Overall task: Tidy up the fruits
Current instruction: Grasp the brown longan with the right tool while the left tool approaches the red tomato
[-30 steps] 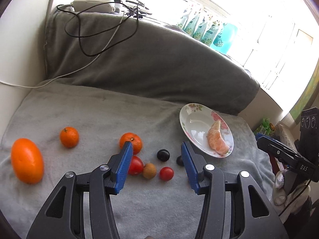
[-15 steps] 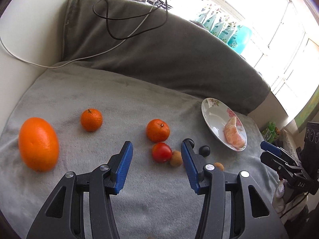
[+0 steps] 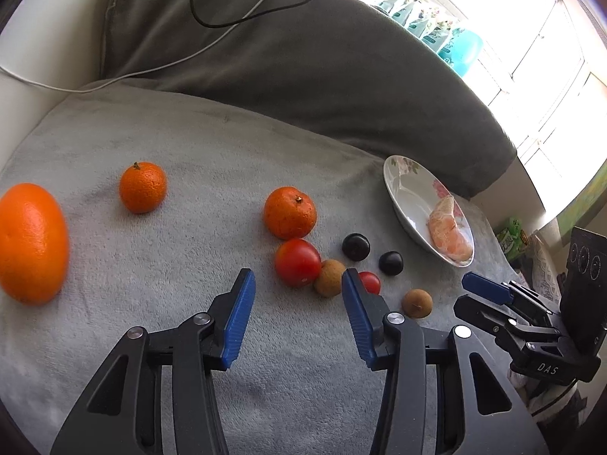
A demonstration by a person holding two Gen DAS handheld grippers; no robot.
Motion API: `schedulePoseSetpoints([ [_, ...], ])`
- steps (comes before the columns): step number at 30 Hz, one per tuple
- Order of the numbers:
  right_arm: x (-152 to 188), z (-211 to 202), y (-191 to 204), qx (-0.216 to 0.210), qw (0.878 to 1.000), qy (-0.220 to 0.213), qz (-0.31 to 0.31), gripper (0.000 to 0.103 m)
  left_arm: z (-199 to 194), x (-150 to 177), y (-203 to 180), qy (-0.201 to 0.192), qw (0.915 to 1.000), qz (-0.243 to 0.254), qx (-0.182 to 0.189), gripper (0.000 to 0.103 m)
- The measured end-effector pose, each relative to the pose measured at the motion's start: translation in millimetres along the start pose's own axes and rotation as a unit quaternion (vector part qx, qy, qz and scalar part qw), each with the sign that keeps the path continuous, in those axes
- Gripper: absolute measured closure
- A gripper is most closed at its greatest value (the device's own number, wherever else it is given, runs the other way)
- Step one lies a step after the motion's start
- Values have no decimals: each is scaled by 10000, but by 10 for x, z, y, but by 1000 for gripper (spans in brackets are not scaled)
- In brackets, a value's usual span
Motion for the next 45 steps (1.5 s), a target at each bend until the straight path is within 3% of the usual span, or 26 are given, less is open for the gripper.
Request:
schedulePoseSetpoints([
  [2, 12, 37, -5, -23, 10000, 75, 5, 49, 35, -22, -2, 24, 10000, -16, 10, 57],
  [20, 99, 252, -83, -37, 9990, 431, 51, 56, 262, -78, 23, 268, 9993, -208, 135, 64],
  [27, 149, 309, -104, -37, 9985, 537, 74, 61, 293, -77, -17, 286, 9993, -203, 149, 72],
  [34, 149, 390, -90, -33, 9980, 623, 49, 65, 300, -78, 8, 295, 9991, -248, 191, 73],
  [37, 149, 436, -87, -17, 9978, 664, 23, 73, 292, -81, 27, 298, 9989, -281, 209, 73],
  [45, 150, 437, -93, -20, 9979, 649, 21, 73, 227, -84, 30, 241, 9992, -268, 199, 73],
])
Point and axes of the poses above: each gripper's, at about its wrist camera, not at the fingertips, and z roughly the way its jaws point, y to its left, x to its underside, the point moved 9 cm from there along z, roughly the way its jaws point, and after that the axes turned 13 degrees about -x, right-handed, at the moved point
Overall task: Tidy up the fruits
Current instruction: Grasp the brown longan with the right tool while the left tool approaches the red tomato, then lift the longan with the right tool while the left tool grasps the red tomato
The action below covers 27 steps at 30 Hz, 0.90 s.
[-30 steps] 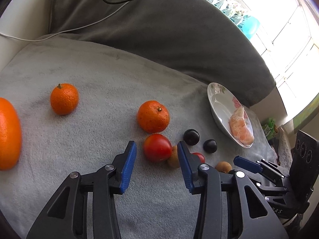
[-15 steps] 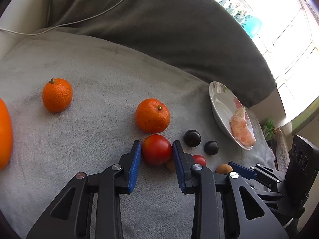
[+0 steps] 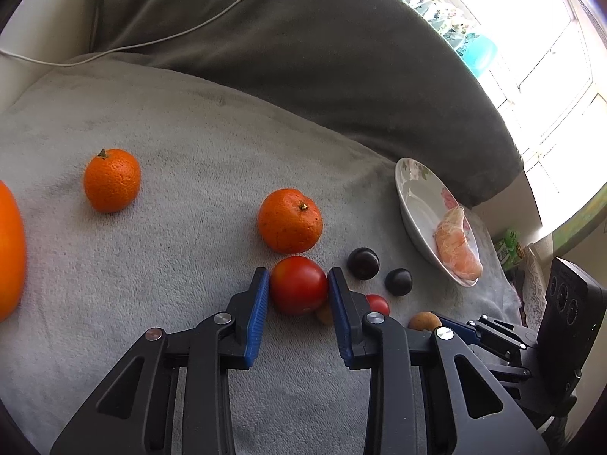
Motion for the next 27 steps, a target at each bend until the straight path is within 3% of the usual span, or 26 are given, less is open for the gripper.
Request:
schedulePoseSetpoints([
  [10, -68, -187, 30, 23, 9996, -285, 13, 73, -220, -32, -55, -254, 9994, 236, -74, 73],
  [27, -373, -859, -287, 321, 9946, -975, 151, 73, -278, -136, -704, -434, 9966, 633, 313, 73],
])
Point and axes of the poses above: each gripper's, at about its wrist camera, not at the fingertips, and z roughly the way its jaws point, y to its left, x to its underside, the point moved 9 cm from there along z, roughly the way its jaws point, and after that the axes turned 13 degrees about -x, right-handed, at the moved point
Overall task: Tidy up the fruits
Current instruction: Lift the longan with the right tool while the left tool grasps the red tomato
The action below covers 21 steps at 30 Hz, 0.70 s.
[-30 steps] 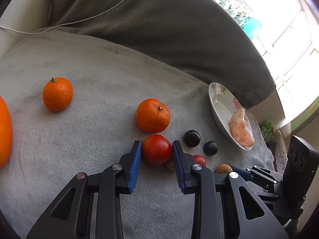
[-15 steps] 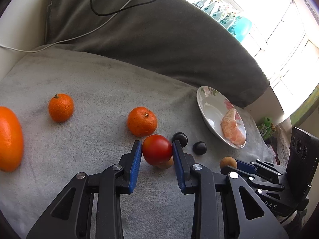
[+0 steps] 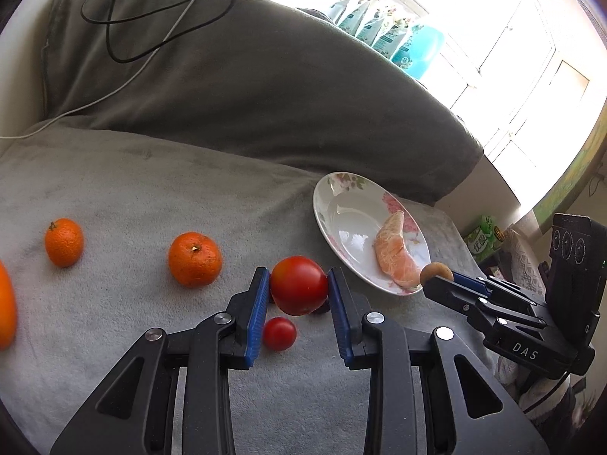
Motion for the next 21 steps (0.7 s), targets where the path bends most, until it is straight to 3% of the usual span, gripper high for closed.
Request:
schedulePoseSetpoints([
  [21, -434, -27, -770, 354, 9985, -225, 355, 73, 271, -50, -542, 145, 9989, 334, 300, 73],
])
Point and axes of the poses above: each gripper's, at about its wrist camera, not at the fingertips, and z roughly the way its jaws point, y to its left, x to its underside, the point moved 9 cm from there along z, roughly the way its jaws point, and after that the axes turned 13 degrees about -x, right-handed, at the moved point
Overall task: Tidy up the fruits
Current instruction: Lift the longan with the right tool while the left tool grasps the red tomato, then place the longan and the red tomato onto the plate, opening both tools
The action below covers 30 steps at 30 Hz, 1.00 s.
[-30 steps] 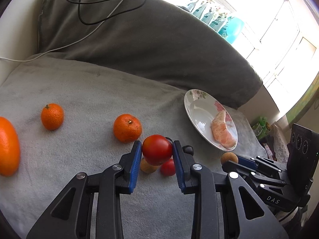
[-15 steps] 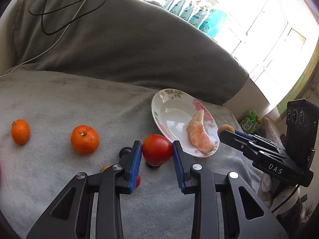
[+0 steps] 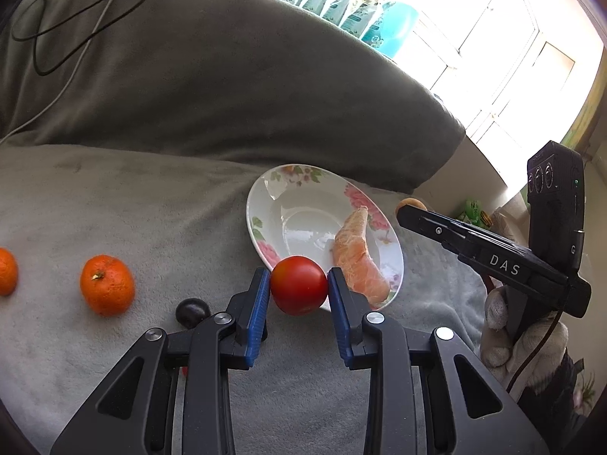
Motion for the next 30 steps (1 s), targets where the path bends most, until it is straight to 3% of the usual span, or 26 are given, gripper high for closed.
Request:
schedulePoseSetpoints([
  [30, -195, 246, -200, 52, 9999, 39, 108, 73, 262, -18, -275, 171, 9997, 90, 168, 73],
])
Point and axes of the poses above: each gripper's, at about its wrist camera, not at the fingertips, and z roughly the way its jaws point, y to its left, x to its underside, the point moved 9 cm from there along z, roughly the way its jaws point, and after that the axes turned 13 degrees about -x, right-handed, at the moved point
